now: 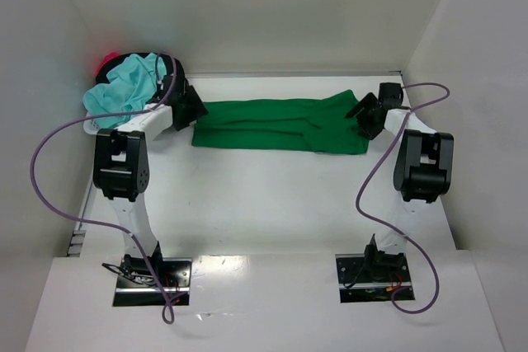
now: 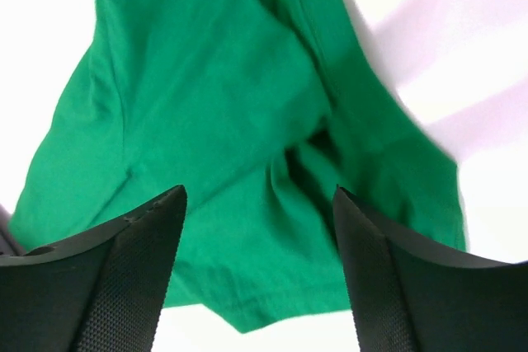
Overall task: Fold and stack the t-shirts
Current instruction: Fold the other side of the tshirt into a rectangle
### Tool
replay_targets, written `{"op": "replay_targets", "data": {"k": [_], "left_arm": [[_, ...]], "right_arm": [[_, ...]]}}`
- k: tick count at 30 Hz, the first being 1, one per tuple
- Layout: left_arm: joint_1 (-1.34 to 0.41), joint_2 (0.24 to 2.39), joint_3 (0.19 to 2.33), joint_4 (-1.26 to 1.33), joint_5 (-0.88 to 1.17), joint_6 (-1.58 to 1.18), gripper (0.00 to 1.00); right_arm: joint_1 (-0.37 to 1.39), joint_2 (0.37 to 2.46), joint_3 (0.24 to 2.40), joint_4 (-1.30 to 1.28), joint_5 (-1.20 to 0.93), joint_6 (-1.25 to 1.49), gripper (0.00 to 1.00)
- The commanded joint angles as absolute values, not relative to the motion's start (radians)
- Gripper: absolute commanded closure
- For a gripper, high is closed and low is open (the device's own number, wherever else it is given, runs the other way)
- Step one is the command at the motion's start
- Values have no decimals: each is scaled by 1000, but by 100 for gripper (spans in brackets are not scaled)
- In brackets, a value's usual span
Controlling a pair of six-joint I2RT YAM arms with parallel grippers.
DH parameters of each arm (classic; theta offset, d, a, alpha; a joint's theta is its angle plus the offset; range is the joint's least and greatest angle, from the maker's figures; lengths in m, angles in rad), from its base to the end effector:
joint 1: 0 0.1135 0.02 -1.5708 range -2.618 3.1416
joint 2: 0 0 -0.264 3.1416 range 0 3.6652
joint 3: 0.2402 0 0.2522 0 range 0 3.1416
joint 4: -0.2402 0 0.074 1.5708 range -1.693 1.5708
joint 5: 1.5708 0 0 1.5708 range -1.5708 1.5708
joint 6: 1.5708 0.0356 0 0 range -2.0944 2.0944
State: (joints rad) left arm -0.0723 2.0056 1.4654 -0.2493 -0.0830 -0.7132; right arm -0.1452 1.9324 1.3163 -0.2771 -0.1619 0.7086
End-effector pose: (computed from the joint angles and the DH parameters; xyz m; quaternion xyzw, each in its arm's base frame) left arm 0.4483 -0.0295 0.2007 -0.3060 0.8719 -0.1102 0.3662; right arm 0.4129 -0.0546 0.1828 0.3648 0.8668 0.1653 0.2970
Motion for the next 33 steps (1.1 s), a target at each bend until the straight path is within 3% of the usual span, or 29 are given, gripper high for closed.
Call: {"op": "replay_targets", "data": {"k": [1,5,13,24,33], "left_arm": [[-64,1890,1433,-140,52,-678,15],[-109,1870,1433,-140,118,-624,8],[-218,1845,1414,-121,278,-516,7],[-340,1951,1459,-64,458,-453,7],[-451,2054,1532,-34,443,-474,7]], "right_arm": [[-155,1795,1270,-232,-167,676,21],[-155,1734,1197,-232,-167,676,21],[-155,1669,1100,-232,-158,676,21],[-155,1660,1003,-209,-176,676,27],[-155,1707,1022,-209,-157,667,38]]}}
